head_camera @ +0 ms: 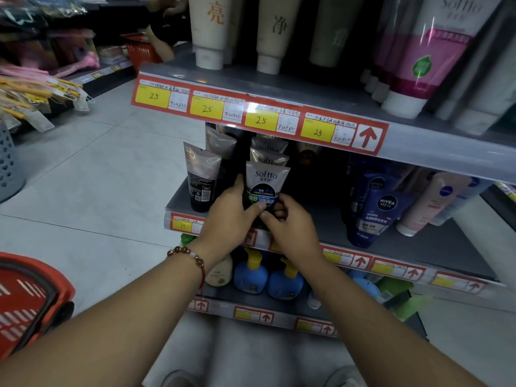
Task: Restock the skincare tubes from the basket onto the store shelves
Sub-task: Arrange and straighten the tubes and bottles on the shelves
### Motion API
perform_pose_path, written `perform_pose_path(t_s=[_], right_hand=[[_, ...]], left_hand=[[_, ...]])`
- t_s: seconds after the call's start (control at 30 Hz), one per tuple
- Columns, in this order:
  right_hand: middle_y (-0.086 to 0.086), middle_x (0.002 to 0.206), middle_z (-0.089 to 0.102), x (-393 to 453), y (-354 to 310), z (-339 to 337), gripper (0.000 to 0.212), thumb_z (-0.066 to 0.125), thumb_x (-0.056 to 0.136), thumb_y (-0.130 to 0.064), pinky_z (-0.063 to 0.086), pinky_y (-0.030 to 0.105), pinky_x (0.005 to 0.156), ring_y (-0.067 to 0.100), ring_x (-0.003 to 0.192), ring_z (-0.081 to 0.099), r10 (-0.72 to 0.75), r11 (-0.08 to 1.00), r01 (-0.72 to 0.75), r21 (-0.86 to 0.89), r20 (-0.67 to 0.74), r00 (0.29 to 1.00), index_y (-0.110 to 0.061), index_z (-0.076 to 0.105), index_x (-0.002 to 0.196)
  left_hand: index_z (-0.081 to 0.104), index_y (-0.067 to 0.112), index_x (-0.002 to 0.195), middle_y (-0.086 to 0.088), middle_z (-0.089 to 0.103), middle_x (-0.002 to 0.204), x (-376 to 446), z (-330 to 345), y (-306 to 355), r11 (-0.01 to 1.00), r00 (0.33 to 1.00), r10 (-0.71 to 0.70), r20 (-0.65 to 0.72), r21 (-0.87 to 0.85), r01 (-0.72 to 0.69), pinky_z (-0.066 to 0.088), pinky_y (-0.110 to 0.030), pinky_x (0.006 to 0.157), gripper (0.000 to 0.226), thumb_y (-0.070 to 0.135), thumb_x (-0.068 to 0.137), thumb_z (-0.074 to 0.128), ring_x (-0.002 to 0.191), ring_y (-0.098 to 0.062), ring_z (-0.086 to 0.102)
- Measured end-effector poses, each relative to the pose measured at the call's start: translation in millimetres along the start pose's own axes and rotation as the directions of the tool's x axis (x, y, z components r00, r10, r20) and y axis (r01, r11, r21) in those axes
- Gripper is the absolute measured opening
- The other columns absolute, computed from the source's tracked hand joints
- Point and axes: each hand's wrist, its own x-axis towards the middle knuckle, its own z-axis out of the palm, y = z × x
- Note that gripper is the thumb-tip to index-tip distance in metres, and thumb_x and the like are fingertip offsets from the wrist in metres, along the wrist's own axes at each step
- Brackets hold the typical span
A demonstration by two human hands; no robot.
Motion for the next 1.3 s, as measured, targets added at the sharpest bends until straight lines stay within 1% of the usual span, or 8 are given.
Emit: perform_pose_path(t_s=[0.27,0.4,0.6,0.73,0.83,1.0,1.2,1.3], right_hand=[[0.002,0.158,0.029,-36.8,-20.8,-39.4,0.061,0.046,0.099,-0.043,0.023,0.03,0.115,0.018,0.145,0.025,-0.045,0.778,0.15,-0.61,0.185,0.982,-0.018,0.031,0.152],[-0.003,0.16,0.025,-54.2,-56.2,-46.6,0.06,0.045,0.099,-0.044,0.018,0.026,0.117,0.014,0.147,0.019,-0.155,0.749,0.316,-0.582,0.31,0.938,-0.023,0.027,0.153],[-0.004,0.148,0.045,-29.9,-116.5,-7.0,0.053,0.05,0.097,-0.042,0.044,0.037,0.103,0.017,0.128,0.048,-0.257,0.867,0.329,-0.374,0.231,0.938,-0.024,0.042,0.146],[0.001,0.114,0.066,20.3,-140.8,21.6,0.035,0.054,0.093,-0.034,0.05,0.031,0.073,0.019,0.092,0.061,-0.149,0.927,0.211,-0.311,0.212,0.966,-0.025,0.058,0.127],[0.002,0.105,0.07,44.3,-132.4,41.0,0.034,0.057,0.09,-0.04,0.057,0.04,0.075,0.023,0.089,0.065,0.005,0.976,0.05,-0.211,0.253,0.968,-0.026,0.062,0.12],[0.0,0.083,0.069,33.7,-113.8,69.7,0.013,0.063,0.088,-0.028,0.053,0.032,0.065,0.02,0.078,0.065,-0.018,1.0,0.018,-0.015,0.003,1.0,-0.016,0.067,0.09],[-0.002,0.094,0.074,5.7,-115.9,82.4,0.023,0.069,0.088,-0.032,0.057,0.027,0.082,0.009,0.09,0.069,0.055,0.849,-0.076,0.523,0.055,0.997,-0.015,0.072,0.103],[-0.009,0.093,0.069,15.8,-97.8,97.1,0.029,0.065,0.09,-0.034,0.052,0.015,0.079,0.0,0.085,0.065,0.241,0.84,-0.215,0.497,0.011,0.97,-0.017,0.067,0.113]], left_hand=[[0.042,0.023,0.148,0.002,0.054,0.141,-55.9,-56.1,34.2,0.941,0.987,0.16,-0.004,0.301,-0.151,0.04,-0.026,0.097,0.055,0.041,0.097,0.053,0.127,-0.017,0.05],[0.043,0.017,0.147,-0.006,0.061,0.131,-75.4,-104.4,34.4,0.816,0.96,0.261,-0.1,0.554,-0.164,0.047,-0.033,0.091,0.059,0.042,0.094,0.054,0.115,-0.025,0.057],[0.02,0.023,0.154,-0.013,0.048,0.141,-30.2,-134.4,20.0,0.726,0.989,0.102,-0.108,0.687,0.0,0.049,-0.042,0.086,0.074,0.047,0.093,0.054,0.118,-0.032,0.054],[0.012,0.023,0.154,-0.014,0.052,0.136,-9.5,-117.1,-9.8,0.871,0.994,-0.046,-0.104,0.484,0.091,0.053,-0.042,0.083,0.089,0.052,0.086,0.062,0.112,-0.033,0.059],[0.016,0.031,0.15,-0.003,0.062,0.12,-10.6,-99.5,-32.4,0.965,0.999,-0.047,0.001,0.257,0.045,0.048,-0.031,0.07,0.084,0.048,0.085,0.066,0.103,-0.025,0.064],[0.025,0.04,0.141,0.019,0.064,0.116,-10.3,-83.2,-51.1,0.997,0.997,-0.055,0.055,-0.059,0.058,0.056,-0.035,0.081,0.083,0.04,0.076,0.077,0.098,-0.005,0.066],[0.042,0.033,0.111,0.017,0.062,0.089,3.6,-96.0,-56.6,0.988,0.979,-0.126,-0.162,-0.112,0.109,0.047,-0.026,0.061,0.046,0.041,0.078,0.073,0.079,-0.002,0.062],[0.042,0.028,0.107,0.009,0.062,0.09,6.3,-102.3,-67.2,0.973,0.961,-0.201,-0.187,-0.149,0.174,0.051,-0.035,0.066,0.042,0.038,0.079,0.071,0.082,-0.013,0.063]])
